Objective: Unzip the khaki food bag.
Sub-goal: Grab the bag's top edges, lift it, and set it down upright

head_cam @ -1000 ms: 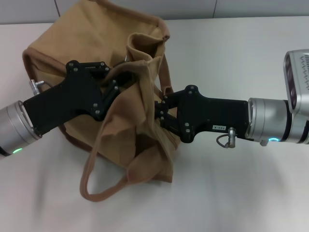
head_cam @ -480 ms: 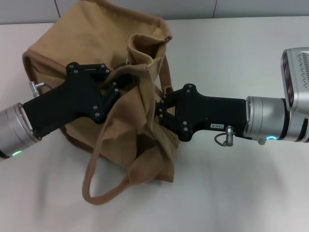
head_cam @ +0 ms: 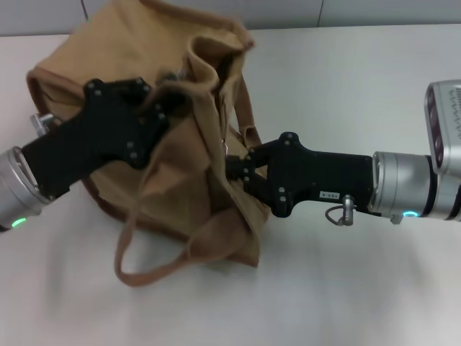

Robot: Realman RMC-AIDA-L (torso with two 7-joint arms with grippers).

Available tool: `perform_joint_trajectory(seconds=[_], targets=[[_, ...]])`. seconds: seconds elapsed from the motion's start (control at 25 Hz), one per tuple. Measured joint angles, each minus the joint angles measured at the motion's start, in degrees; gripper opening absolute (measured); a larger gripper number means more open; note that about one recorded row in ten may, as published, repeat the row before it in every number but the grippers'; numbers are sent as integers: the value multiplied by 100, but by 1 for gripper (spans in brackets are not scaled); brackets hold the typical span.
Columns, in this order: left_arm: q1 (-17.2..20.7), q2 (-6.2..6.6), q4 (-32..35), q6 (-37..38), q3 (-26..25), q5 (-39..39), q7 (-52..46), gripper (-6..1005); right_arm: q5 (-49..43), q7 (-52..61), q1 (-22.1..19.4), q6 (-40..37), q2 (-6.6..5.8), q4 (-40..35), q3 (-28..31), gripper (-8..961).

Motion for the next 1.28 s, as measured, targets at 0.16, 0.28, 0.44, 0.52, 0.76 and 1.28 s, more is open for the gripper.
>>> perform_joint_trajectory(seconds=[0.16, 0.28, 0.44, 0.52, 0.76, 1.28], targets=[[11, 0, -129, 43, -2, -570, -10, 85, -8, 0, -166, 18, -18, 1, -3, 1], [13, 0, -197, 98, -4, -838, -22, 85, -12, -7, -295, 91, -30, 2, -5, 1], [13, 1, -392, 137, -7, -1279, -40, 86, -21, -9, -455, 256, -48, 0, -8, 1], [26, 1, -498, 170, -6, -1510, -65, 86, -24, -9, -583, 311, -59, -22, -4, 1], [110, 0, -562, 202, -17, -1815, -112, 86, -25, -8, -877, 429, -76, -123, 61, 5], [200, 8, -570, 173, -32, -1907, -111, 86, 147, 37, -1176, -245, -65, -194, 1406, 16]])
